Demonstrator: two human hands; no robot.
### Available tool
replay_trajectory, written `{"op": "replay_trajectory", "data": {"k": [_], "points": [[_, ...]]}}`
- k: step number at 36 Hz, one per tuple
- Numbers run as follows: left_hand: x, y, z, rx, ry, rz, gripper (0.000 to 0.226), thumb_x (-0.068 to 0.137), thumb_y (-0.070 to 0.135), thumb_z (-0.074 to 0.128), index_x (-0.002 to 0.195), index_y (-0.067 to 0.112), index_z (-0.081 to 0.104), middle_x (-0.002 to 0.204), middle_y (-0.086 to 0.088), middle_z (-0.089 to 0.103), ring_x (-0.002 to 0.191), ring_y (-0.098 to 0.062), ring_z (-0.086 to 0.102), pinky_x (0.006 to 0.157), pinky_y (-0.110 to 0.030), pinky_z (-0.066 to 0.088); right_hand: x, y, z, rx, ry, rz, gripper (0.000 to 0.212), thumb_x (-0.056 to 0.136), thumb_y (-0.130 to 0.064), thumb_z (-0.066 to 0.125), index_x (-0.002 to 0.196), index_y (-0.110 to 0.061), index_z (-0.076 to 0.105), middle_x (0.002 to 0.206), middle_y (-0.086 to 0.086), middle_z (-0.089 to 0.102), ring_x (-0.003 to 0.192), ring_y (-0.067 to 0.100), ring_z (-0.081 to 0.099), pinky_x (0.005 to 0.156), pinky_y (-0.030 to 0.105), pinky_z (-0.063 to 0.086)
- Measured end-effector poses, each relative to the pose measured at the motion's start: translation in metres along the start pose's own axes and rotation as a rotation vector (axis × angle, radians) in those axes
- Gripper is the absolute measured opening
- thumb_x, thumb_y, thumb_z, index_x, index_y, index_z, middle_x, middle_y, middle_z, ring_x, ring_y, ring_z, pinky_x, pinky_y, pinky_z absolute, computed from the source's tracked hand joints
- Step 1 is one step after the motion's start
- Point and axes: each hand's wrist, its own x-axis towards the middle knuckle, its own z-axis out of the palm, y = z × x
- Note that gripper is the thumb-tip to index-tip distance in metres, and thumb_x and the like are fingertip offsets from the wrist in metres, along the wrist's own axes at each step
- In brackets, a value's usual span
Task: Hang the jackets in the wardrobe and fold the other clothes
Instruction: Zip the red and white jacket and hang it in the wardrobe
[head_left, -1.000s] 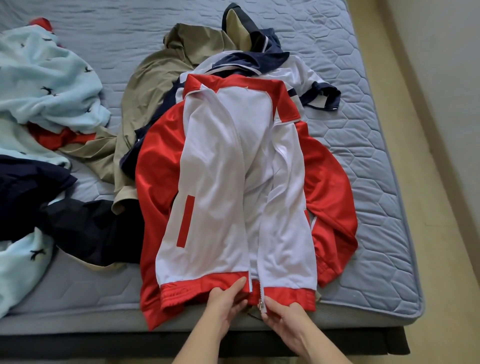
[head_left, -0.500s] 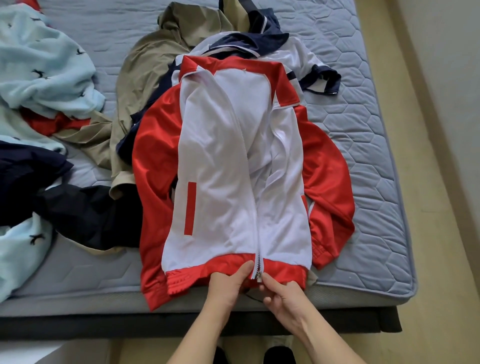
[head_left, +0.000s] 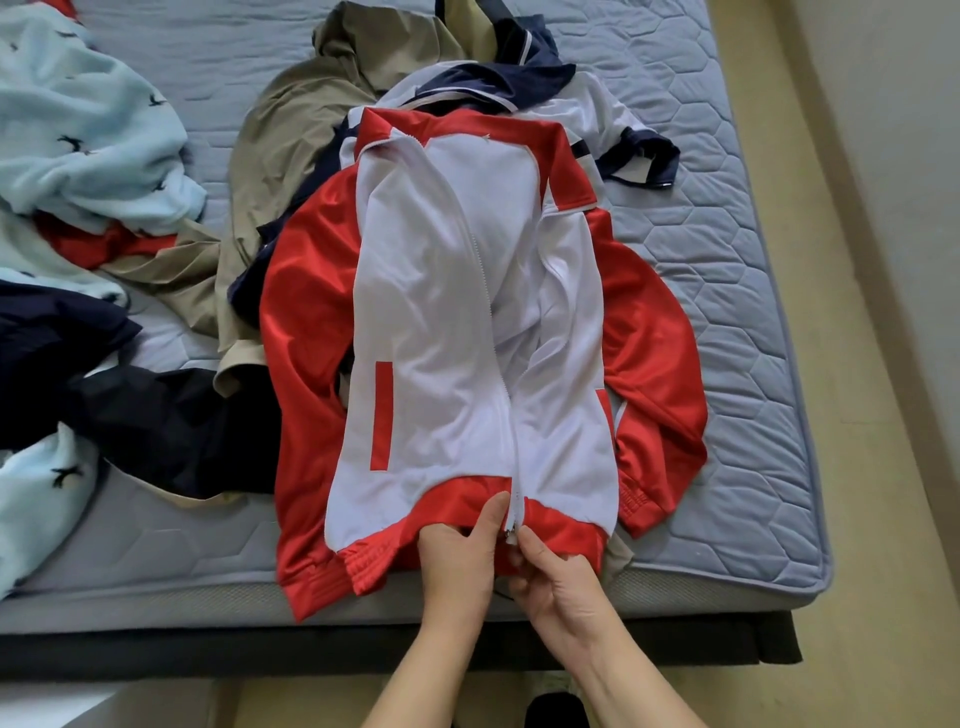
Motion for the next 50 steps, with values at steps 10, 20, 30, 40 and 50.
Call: {"op": "replay_trajectory", "data": {"k": [10, 20, 30, 40, 50], "points": [[-0.001, 0.001, 0.002, 0.030, 0.078, 0.056, 0.053, 0.080, 0.025, 0.075, 0.033, 0.018, 0.050, 0.034, 0.009, 0.043, 0.033, -0.001, 0.037, 0.038, -0.016, 0.031, -0.005, 0.005, 0.006, 0.097, 0.023, 0.013, 0.012, 0.071, -0.008, 0.068, 0.079, -0.004, 0.076, 0.072, 0.004, 0.068, 0.054, 0.007, 0.058, 0.045, 0.018, 0.043], [-0.004, -0.004, 0.003, 0.081, 0.141, 0.075, 0.050, 0.079, 0.031, 0.075, 0.037, 0.016, 0.051, 0.037, 0.003, 0.049, 0.036, -0.008, 0.042, 0.040, -0.022, 0.035, -0.006, 0.008, 0.012, 0.116, 0.115, -0.011, 0.021, 0.068, -0.008, 0.071, 0.085, 0.002, 0.070, 0.069, 0.006, 0.068, 0.052, 0.008, 0.058, 0.044, 0.017, 0.043], [0.003, -0.009, -0.007, 0.159, 0.026, 0.052, 0.050, 0.081, 0.023, 0.074, 0.038, 0.012, 0.052, 0.038, 0.001, 0.049, 0.039, -0.012, 0.042, 0.044, -0.027, 0.035, -0.001, 0.007, 0.018, 0.080, 0.250, -0.027, 0.014, 0.067, -0.009, 0.074, 0.079, -0.002, 0.071, 0.068, 0.003, 0.068, 0.051, 0.005, 0.057, 0.041, 0.016, 0.041], [0.013, -0.002, -0.015, 0.457, -0.103, 0.048, 0.060, 0.084, 0.033, 0.071, 0.041, 0.016, 0.031, 0.034, 0.009, 0.027, 0.037, -0.007, 0.024, 0.042, -0.021, 0.023, -0.003, 0.007, 0.016, 0.051, 0.313, -0.071, 0.006, 0.080, 0.001, 0.069, 0.076, -0.003, 0.066, 0.061, -0.001, 0.068, 0.048, 0.002, 0.059, 0.039, 0.015, 0.042], [0.020, -0.001, -0.008, 0.558, -0.136, 0.115, 0.061, 0.087, 0.032, 0.068, 0.041, 0.021, 0.029, 0.031, 0.012, 0.039, 0.035, -0.004, 0.038, 0.041, -0.016, 0.031, 0.001, -0.001, 0.021, 0.055, 0.350, -0.083, 0.006, 0.082, 0.000, 0.068, 0.078, -0.004, 0.066, 0.062, -0.002, 0.069, 0.049, 0.001, 0.061, 0.045, 0.015, 0.045]]}}
